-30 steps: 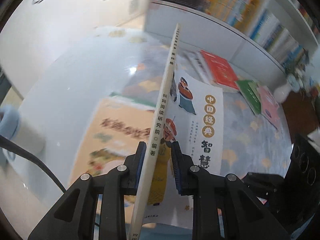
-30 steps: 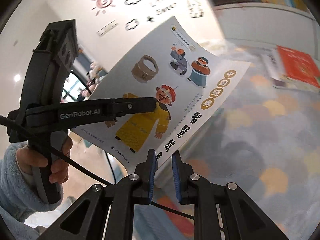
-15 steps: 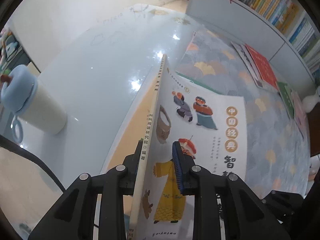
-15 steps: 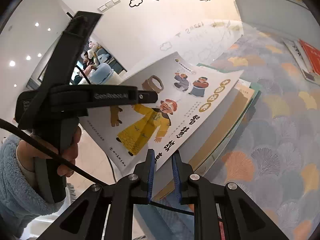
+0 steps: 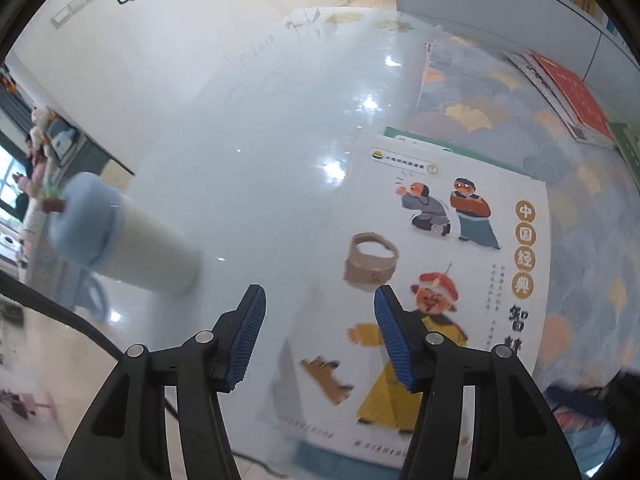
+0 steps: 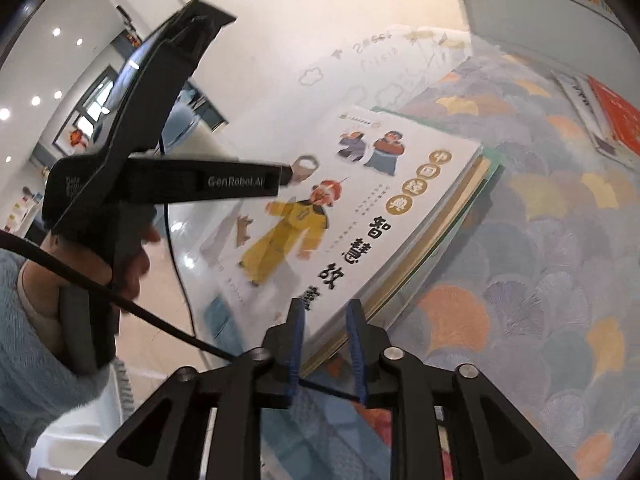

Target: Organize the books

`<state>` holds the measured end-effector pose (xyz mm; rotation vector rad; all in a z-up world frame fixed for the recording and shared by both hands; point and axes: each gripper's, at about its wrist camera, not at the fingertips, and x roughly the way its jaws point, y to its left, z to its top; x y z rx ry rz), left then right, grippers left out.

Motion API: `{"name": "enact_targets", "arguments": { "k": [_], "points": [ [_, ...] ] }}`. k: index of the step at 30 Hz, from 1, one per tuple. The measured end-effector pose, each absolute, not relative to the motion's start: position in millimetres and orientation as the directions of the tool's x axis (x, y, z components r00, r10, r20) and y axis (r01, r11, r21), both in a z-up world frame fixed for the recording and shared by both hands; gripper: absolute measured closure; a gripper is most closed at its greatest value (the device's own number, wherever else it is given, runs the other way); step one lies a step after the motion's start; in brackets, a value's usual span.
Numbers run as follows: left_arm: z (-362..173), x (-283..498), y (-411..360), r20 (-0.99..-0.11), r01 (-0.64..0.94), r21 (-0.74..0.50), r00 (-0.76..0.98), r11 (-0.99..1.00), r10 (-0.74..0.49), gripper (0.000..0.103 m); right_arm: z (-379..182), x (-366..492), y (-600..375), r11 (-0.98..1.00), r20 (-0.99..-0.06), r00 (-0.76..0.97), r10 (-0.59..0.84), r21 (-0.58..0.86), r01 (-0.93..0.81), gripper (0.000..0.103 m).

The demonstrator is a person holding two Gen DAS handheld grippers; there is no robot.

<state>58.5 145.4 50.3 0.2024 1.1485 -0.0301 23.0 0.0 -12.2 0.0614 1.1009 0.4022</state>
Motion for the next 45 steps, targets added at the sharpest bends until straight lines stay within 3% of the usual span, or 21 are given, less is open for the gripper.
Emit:
{"name": "enact_targets", "arguments": {
  "k": [2,7,10,12,15,17,19,20,22,26,29,34,38,45],
  "points": [
    [63,51,152,-0.903,0.123,0.106,0.426,0.987,0.044,0.048,-8,20,1,0.932,-0.853,0.407,0.327,0.219,-0.29,0.045],
    [103,41,156,-0.882,0.125,-0.127,0.44,0.984,-0.17,0.048,22,4,-16,0.956,-0.816,0.518,0.256,0.136,-0.258,0.045],
    [158,34,138,-0.769,0.213,-0.261,0.544,0.942,-0.336,0.048,69,-21,-45,0.979,-0.785,0.589,0.194,0.119,-0.164,0.045],
    [202,35,113,-0.705,0.326,-0.284,0.567,0.902,-0.427,0.048,116,-56,-62,0.985,-0.748,0.641,0.173,0.135,-0.108,0.045],
    [268,28,77,-0.609,0.485,-0.288,0.573,0.826,-0.548,0.048,199,-111,-97,0.991,-0.61,0.789,0.071,0.131,0.013,0.041],
    [301,21,58,-0.574,0.561,-0.262,0.563,0.785,-0.595,0.048,257,-147,-116,0.992,-0.513,0.856,-0.059,0.069,0.11,0.032],
    [329,16,35,-0.55,0.632,-0.234,0.54,0.739,-0.637,0.047,302,-170,-127,0.983,-0.441,0.88,-0.175,-0.023,0.183,0.031],
    [342,13,20,-0.543,0.665,-0.219,0.525,0.714,-0.656,0.042,329,-183,-132,0.975,-0.396,0.891,-0.223,-0.072,0.212,0.031],
    [350,15,-3,-0.535,0.695,-0.205,0.51,0.69,-0.673,0.031,365,-199,-142,0.969,-0.339,0.908,-0.245,-0.093,0.227,0.031],
    [343,26,-67,-0.545,0.729,-0.202,0.471,0.654,-0.693,0.031,407,-217,-171,0.933,-0.247,0.905,-0.346,-0.189,0.305,0.027],
    [322,37,-120,-0.593,0.731,-0.227,0.421,0.644,-0.687,0.031,401,-211,-211,0.917,-0.253,0.887,-0.385,-0.214,0.337,0.026],
    [265,51,-217,-0.688,0.758,-0.21,0.334,0.617,-0.644,0.031,352,-175,-315,0.921,-0.386,0.841,-0.379,-0.065,0.385,0.026],
    [213,52,-298,-0.752,0.795,-0.229,0.221,0.562,-0.62,0.031,291,-145,-400,0.893,-0.474,0.799,-0.371,0.055,0.447,0.026],
    [122,60,-393,-0.804,0.817,-0.239,0.136,0.525,-0.578,0.031,179,-107,-501,0.852,-0.62,0.71,-0.334,0.123,0.509,0.026]
  ]
}}
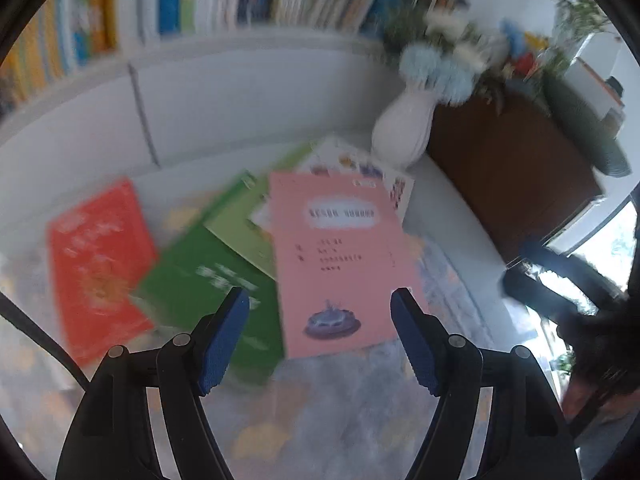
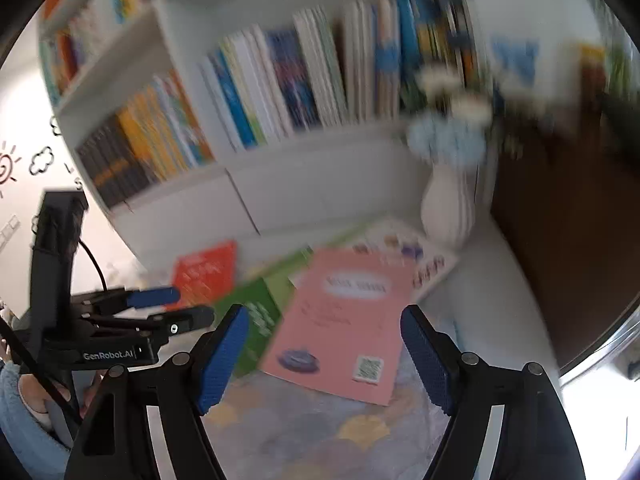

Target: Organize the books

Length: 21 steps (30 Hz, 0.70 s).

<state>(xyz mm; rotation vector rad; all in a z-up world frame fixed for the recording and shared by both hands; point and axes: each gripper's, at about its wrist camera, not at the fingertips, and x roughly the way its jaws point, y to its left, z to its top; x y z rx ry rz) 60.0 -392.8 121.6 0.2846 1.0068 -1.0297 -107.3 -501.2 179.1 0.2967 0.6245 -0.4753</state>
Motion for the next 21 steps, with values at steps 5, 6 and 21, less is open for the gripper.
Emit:
{"name": "enact_targets", "arguments": {
  "k": [5,6,21],
  "points": [
    [57,81,-421,-0.854,0.746,-0.262,0.117,0.613,-0.508,0.032,99,-92,-555,0.811,-0.729,0.631,-0.264,0.186,0.555,0.026],
    [49,83,-424,-0.863,0.739,-0.254,0.118,0.624,-0.491,0.032,89,-92,-561,0.8,-0.742,0.622,-0.251,0.202,0.564,0.026],
    [33,75,-431,-0.84,0.786,-0.269,0.091,0.556,-0.535,0.032,35,-78,-563,0.818,-0.756,0.644,-0.119,0.293,0.495,0.022]
  ]
}}
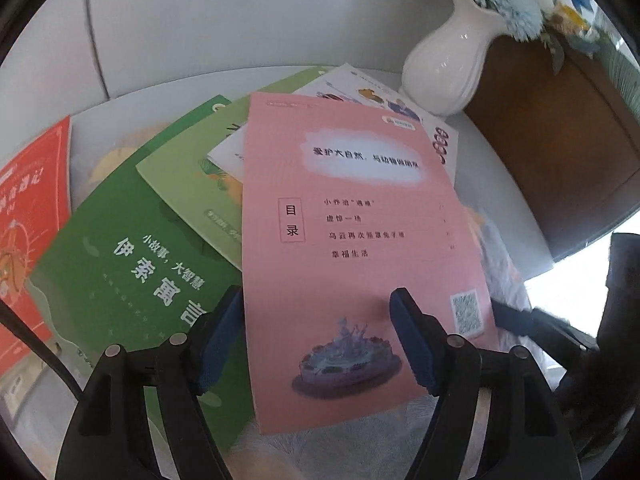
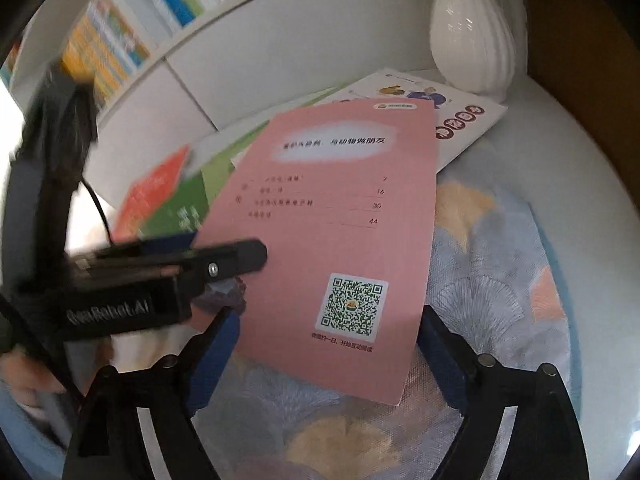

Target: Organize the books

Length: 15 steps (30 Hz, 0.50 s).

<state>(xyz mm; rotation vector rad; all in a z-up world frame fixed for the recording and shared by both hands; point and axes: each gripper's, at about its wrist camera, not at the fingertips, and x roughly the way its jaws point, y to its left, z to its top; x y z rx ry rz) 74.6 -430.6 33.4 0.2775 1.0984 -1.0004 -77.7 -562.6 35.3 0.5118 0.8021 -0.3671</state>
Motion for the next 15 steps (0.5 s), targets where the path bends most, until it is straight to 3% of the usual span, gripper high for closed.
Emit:
{"name": "enact_targets", "arguments": {
  "k": [1,3,5,10,11,12,15],
  "points": [
    [33,77,-429,-0.84,0.779,-0.27,0.096,0.565,-0.534,0.032,36,-86,-572,0.782,-0.735,0.674,-0.076,0.376,0.497,0.028],
    [33,80,-429,-0.837,0.773,-0.283,0.09,0.568,-0.54,0.032,31,-99,-595,0.662,-0.68,0.732,0.037,0.566,0.492,0.058],
    [32,79,-429,-0.835,0.777,-0.283,0.089,0.563,-0.542,0.032,19,-113,-612,0.548,-0.626,0.77,0.123,0.69,0.473,0.072],
    [31,75,-430,-0.832,0.79,-0.267,0.101,0.552,-0.546,0.031,7,-113,-608,0.49,-0.566,0.797,0.213,0.767,0.414,0.074],
    [31,75,-430,-0.834,0.79,-0.264,0.101,0.553,-0.542,0.032,9,-112,-606,0.504,-0.566,0.799,0.201,0.759,0.411,0.081],
    [31,74,-431,-0.838,0.79,-0.255,0.108,0.558,-0.535,0.031,11,-106,-605,0.537,-0.584,0.793,0.174,0.731,0.421,0.088],
    [33,72,-430,-0.843,0.774,-0.267,0.101,0.574,-0.529,0.031,31,-84,-584,0.731,-0.665,0.744,0.06,0.538,0.421,0.089]
  ]
}}
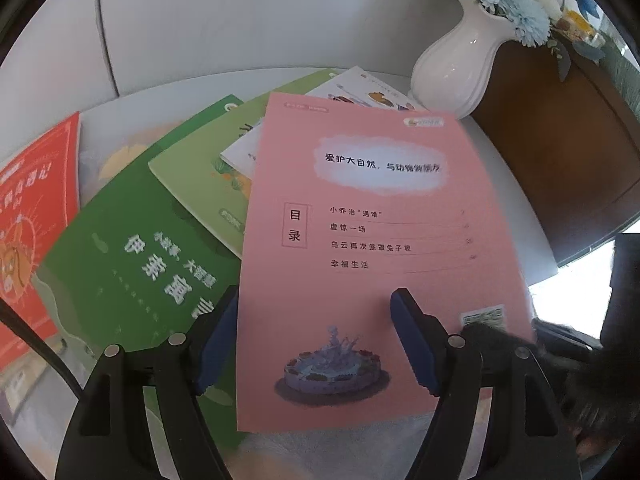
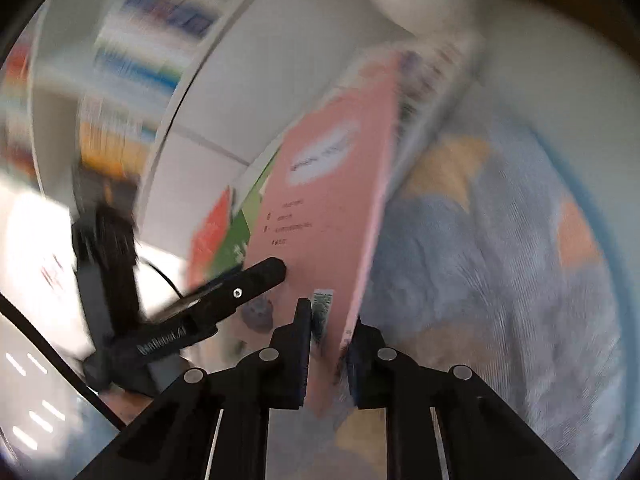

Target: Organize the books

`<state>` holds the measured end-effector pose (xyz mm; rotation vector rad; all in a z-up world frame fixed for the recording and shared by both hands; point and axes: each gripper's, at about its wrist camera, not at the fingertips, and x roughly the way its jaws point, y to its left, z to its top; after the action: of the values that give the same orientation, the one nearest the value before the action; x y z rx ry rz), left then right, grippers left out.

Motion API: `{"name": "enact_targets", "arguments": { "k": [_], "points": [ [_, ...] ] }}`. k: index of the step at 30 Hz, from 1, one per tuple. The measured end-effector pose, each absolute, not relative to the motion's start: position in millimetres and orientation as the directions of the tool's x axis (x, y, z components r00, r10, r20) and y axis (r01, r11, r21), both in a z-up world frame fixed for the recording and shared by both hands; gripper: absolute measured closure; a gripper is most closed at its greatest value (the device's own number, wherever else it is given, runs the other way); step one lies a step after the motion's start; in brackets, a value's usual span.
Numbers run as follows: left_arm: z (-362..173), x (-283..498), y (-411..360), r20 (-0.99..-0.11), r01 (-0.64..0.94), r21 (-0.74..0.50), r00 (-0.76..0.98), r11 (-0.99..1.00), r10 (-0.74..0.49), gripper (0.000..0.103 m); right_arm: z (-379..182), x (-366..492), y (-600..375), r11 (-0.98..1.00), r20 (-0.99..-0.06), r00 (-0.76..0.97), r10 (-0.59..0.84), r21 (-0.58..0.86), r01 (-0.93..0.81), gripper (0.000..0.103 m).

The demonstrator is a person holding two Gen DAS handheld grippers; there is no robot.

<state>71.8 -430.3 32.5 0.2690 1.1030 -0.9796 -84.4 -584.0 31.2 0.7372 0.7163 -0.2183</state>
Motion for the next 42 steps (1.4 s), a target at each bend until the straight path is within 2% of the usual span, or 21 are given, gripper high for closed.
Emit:
{"name": "enact_targets", "arguments": {
  "k": [3,6,10,16,22,29,35,40,42],
  "points": [
    [33,72,-421,-0.834,0.747,-0.328,0.058,0.578,-0.549,0.031,52,-60,-549,0.881,-0.713,0.7,-0.049,0.3,0.367,0.09],
    [33,74,-399,-0.793,0.695,-0.445,-0.012,0.565,-0.61,0.031,61,-52,-527,0.919,-0.717,0.691,-0.097,0.202,0.338,0.09],
    [35,66,-365,-0.747,0.624,-0.535,-0.036,0.57,-0.663,0.032,67,-62,-518,0.905,-0.68,0.731,-0.056,0.275,0.325,0.09],
    [68,58,-303,-0.717,0.568,-0.557,0.04,0.606,-0.696,0.032,93,-73,-473,0.964,-0.653,0.757,-0.042,0.174,0.203,0.09],
    [116,57,-224,-0.707,0.56,-0.511,0.158,0.652,-0.69,0.032,128,-62,-408,0.975,-0.593,0.803,0.062,0.207,0.078,0.09],
    [152,46,-82,-0.704,0.474,-0.47,0.307,0.744,-0.64,0.032,159,-48,-285,0.965,-0.532,0.819,0.218,0.242,-0.099,0.09],
    [140,29,50,-0.733,0.317,-0.462,0.39,0.828,-0.558,0.032,146,-40,-162,0.933,-0.543,0.764,0.348,0.28,-0.226,0.09],
    [118,33,121,-0.794,0.27,-0.408,0.366,0.872,-0.485,0.032,114,-37,-65,0.915,-0.577,0.715,0.395,0.314,-0.252,0.089],
    [106,40,145,-0.804,0.269,-0.414,0.339,0.87,-0.488,0.032,94,-33,-32,0.895,-0.611,0.664,0.432,0.378,-0.235,0.088]
  ]
}}
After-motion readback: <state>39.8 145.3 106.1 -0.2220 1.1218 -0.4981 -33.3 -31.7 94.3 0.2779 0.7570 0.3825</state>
